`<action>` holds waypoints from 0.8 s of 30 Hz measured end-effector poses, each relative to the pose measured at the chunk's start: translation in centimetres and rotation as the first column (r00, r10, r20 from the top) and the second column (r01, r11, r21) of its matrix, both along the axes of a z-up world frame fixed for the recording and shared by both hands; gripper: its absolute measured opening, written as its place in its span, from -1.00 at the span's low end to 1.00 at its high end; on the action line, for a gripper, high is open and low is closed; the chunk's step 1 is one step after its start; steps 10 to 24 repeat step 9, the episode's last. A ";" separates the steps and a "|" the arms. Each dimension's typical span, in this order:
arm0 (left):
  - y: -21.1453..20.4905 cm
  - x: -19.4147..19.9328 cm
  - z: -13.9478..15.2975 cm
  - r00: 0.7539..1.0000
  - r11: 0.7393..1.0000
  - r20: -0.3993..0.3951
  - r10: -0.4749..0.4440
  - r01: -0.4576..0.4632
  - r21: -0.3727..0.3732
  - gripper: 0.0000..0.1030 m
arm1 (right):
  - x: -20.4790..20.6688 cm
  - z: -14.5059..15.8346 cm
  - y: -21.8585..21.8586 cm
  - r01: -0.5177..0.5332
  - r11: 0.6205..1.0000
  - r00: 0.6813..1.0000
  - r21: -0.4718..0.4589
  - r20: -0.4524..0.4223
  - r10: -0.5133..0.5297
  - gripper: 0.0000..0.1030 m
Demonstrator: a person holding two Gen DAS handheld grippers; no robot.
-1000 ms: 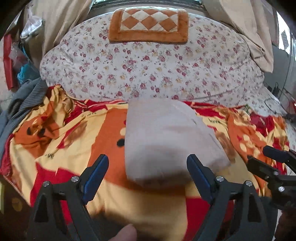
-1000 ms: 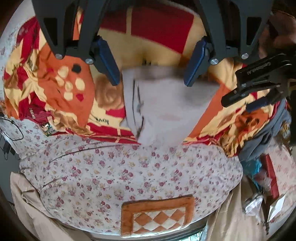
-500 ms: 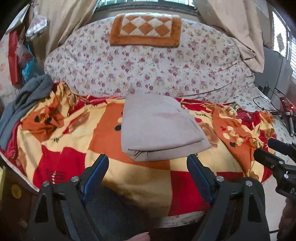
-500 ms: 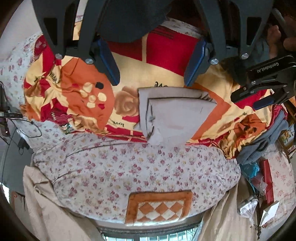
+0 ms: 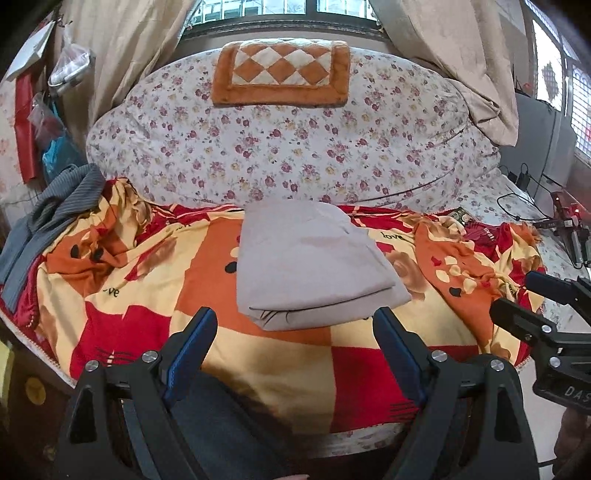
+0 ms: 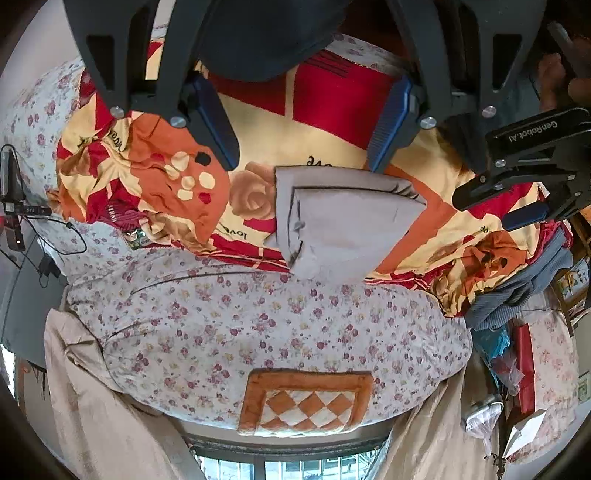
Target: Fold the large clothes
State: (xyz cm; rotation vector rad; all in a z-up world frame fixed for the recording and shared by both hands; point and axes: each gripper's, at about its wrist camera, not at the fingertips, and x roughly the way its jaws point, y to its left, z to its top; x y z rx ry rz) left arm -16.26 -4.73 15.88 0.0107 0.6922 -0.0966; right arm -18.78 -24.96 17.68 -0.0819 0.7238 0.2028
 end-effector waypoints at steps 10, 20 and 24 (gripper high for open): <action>0.7 1.3 -0.6 0.999 0.999 0.039 0.013 -0.012 -0.036 0.59 | 2.0 -1.6 -0.1 0.019 1.000 0.998 0.005 -0.055 -0.019 0.46; 0.7 1.3 -0.6 0.999 0.999 0.039 0.013 -0.012 -0.036 0.59 | 2.0 -1.6 -0.1 0.019 1.000 0.998 0.005 -0.055 -0.019 0.46; 0.7 1.3 -0.6 0.999 0.999 0.039 0.013 -0.012 -0.036 0.59 | 2.0 -1.6 -0.1 0.019 1.000 0.998 0.005 -0.055 -0.019 0.46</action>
